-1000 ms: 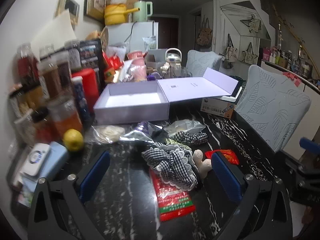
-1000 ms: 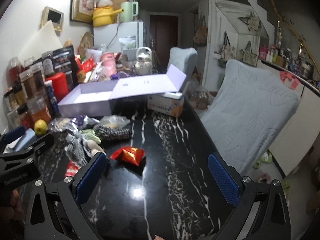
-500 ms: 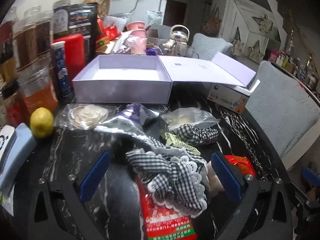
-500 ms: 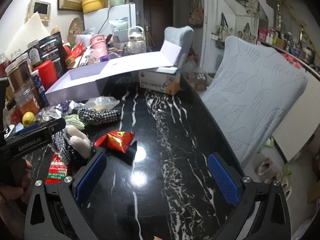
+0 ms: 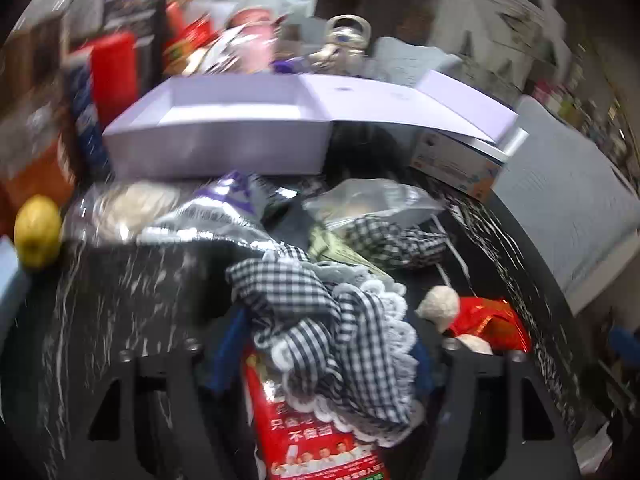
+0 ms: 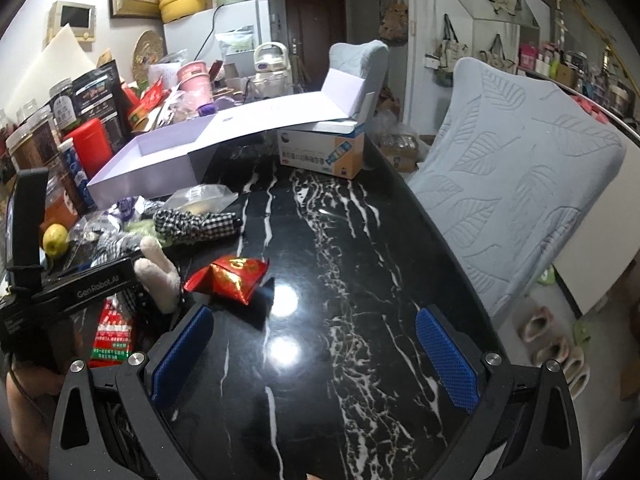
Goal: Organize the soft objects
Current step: 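Grasp the gingham lace cloth with the left tool while the right tool grasps the red-gold packet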
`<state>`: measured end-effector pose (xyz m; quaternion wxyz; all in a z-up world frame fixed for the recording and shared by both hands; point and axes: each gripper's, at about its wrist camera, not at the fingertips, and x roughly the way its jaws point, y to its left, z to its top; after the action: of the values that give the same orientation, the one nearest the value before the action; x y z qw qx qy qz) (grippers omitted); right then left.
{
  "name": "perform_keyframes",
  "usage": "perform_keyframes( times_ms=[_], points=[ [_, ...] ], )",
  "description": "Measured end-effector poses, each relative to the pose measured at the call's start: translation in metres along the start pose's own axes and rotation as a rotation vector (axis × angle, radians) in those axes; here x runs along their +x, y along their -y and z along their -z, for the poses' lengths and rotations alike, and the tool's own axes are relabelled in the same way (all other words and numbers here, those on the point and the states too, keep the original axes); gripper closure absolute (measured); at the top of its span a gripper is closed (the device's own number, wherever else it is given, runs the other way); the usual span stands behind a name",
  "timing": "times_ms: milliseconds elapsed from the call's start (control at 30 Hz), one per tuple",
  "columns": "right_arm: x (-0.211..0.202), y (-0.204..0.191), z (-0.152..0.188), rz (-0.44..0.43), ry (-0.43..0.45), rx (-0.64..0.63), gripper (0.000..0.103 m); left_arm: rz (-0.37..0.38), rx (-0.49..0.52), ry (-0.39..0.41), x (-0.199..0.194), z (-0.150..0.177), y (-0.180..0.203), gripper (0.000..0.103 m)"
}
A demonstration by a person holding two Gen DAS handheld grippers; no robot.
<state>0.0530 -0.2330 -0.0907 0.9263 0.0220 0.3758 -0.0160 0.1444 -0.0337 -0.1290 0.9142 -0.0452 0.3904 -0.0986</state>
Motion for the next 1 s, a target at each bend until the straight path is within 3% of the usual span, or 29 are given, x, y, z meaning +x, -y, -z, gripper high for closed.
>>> perform_keyframes(
  times_ms=[300,533,833,1000],
  points=[
    [0.005,-0.01,0.003,-0.055,0.005,-0.011,0.0,0.047,-0.037,0.096,-0.051,0.01,-0.011,0.049],
    [0.013,-0.021,0.003,-0.061,-0.007,-0.035,0.0,0.015,-0.075,0.176,-0.091,0.029,-0.028,0.049],
    [0.036,-0.048,-0.006,-0.021,0.018,-0.097,0.0,-0.03,-0.126,0.172,-0.099,0.041,-0.054,0.049],
    [0.051,-0.044,-0.016,-0.024,-0.001,-0.045,0.002,-0.046,-0.142,0.163,-0.095,0.044,-0.06,0.049]
  ],
)
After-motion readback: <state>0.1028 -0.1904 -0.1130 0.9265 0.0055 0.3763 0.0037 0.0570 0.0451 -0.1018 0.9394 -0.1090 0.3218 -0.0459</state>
